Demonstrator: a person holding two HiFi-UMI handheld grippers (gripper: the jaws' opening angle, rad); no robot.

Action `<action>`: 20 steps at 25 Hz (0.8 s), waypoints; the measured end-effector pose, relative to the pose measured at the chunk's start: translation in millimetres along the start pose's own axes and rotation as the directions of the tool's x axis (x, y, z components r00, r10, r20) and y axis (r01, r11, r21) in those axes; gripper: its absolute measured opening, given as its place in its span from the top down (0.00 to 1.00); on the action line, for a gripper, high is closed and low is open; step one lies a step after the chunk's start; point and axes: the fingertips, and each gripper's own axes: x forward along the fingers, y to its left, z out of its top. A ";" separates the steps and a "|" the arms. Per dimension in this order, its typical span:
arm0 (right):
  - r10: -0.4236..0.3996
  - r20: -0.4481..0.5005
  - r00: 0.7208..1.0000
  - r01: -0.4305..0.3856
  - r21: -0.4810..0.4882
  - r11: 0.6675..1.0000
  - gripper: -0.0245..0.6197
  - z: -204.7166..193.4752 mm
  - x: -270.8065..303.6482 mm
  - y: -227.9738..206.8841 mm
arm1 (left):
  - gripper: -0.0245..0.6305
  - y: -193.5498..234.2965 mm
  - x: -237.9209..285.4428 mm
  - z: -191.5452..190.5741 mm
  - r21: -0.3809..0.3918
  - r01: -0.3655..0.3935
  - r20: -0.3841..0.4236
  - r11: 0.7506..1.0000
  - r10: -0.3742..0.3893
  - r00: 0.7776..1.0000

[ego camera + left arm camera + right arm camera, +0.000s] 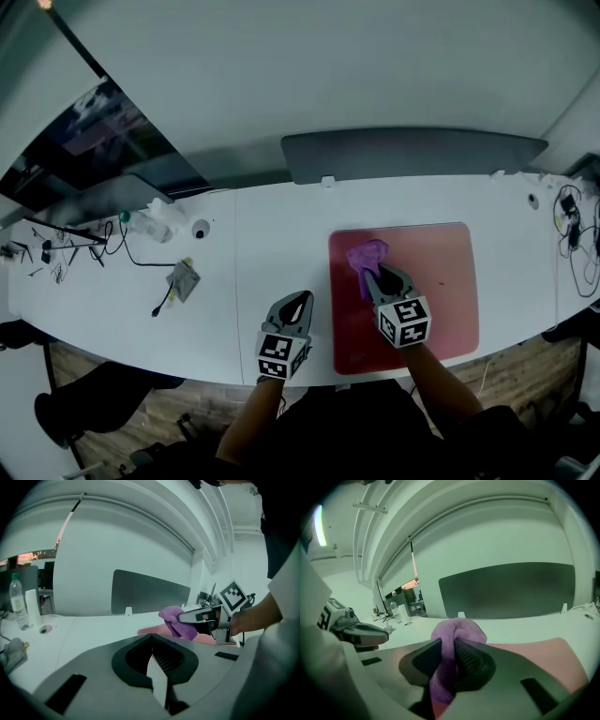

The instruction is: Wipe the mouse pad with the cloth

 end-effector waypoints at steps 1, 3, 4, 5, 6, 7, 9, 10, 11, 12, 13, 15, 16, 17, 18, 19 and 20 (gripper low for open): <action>0.007 -0.011 1.000 -0.007 0.005 1.000 0.83 -2.5 6.2 -0.5 | 0.93 0.8 1.8 -0.3 0.001 -0.003 -0.005 1.000 0.003 1.000; 0.019 -0.026 0.999 -0.019 0.014 1.000 0.83 -5.7 19.1 -1.9 | 0.93 2.9 5.6 0.9 0.002 -0.006 -0.009 1.000 0.006 1.000; 0.023 -0.035 0.999 -0.022 0.012 1.000 0.83 -7.2 25.9 -2.2 | 0.93 4.6 6.8 1.7 0.000 -0.008 -0.009 1.000 0.008 1.000; 0.024 -0.045 0.999 -0.023 0.008 1.000 0.83 -9.0 32.5 -2.0 | 0.93 6.4 7.4 2.2 -0.005 -0.009 -0.007 1.000 0.009 1.000; 0.024 -0.055 0.998 -0.024 0.003 1.000 0.83 -11.0 38.8 -1.4 | 0.93 8.0 7.5 2.0 -0.012 -0.010 -0.005 1.000 0.010 1.000; 0.024 -0.064 0.998 -0.025 -0.004 1.000 0.83 -12.9 44.8 -0.5 | 0.93 9.3 7.9 1.2 -0.019 -0.011 -0.004 1.000 0.011 1.000; 0.030 -0.079 0.996 -0.031 -0.016 0.999 0.83 -15.7 56.7 2.6 | 0.93 11.4 9.6 -1.4 -0.026 -0.014 -0.010 1.000 0.013 1.000; 0.035 -0.088 0.995 -0.037 -0.017 0.999 0.83 -17.3 62.8 5.4 | 0.93 12.3 10.3 -2.8 -0.027 -0.015 -0.014 1.000 0.014 1.000; 0.041 -0.102 0.994 -0.042 -0.015 0.999 0.83 -19.5 69.4 8.9 | 0.93 13.0 10.6 -4.0 -0.027 -0.015 -0.018 1.000 0.015 1.000; 0.043 -0.119 0.992 -0.045 -0.010 0.999 0.83 -22.2 76.0 12.6 | 0.93 13.4 10.9 -5.2 -0.026 -0.015 -0.022 1.000 0.014 1.000; 0.042 -0.139 0.989 -0.044 -0.009 0.999 0.83 -25.2 82.3 15.9 | 0.93 13.4 11.4 -6.3 -0.027 -0.014 -0.025 1.000 0.014 1.000; 0.030 -0.181 0.983 -0.033 -0.016 0.999 0.83 -32.5 93.4 20.0 | 0.93 11.4 13.3 -8.6 -0.032 -0.012 -0.028 0.999 0.011 1.000; 0.023 -0.199 0.980 -0.027 -0.019 0.999 0.83 -36.1 98.4 21.1 | 0.93 10.0 14.5 -9.2 -0.033 -0.011 -0.029 0.999 0.010 1.000; 0.020 -0.214 0.977 -0.024 -0.018 1.000 0.83 -38.6 102.9 22.1 | 0.93 8.7 15.4 -9.2 -0.032 -0.009 -0.029 0.999 0.009 1.000; 0.021 -0.222 0.975 -0.024 -0.014 1.000 0.83 -39.6 106.4 23.4 | 0.93 7.7 15.9 -8.8 -0.030 -0.008 -0.029 1.000 0.007 1.000; 0.025 -0.227 0.974 -0.028 -0.008 1.000 0.83 -39.8 108.9 25.0 | 0.93 6.9 16.0 -8.5 -0.029 -0.006 -0.029 1.000 0.005 1.000; 0.030 -0.232 0.972 -0.032 -0.002 0.999 0.83 -40.1 110.5 26.4 | 0.93 6.7 15.9 -8.7 -0.028 -0.006 -0.029 1.000 0.005 1.000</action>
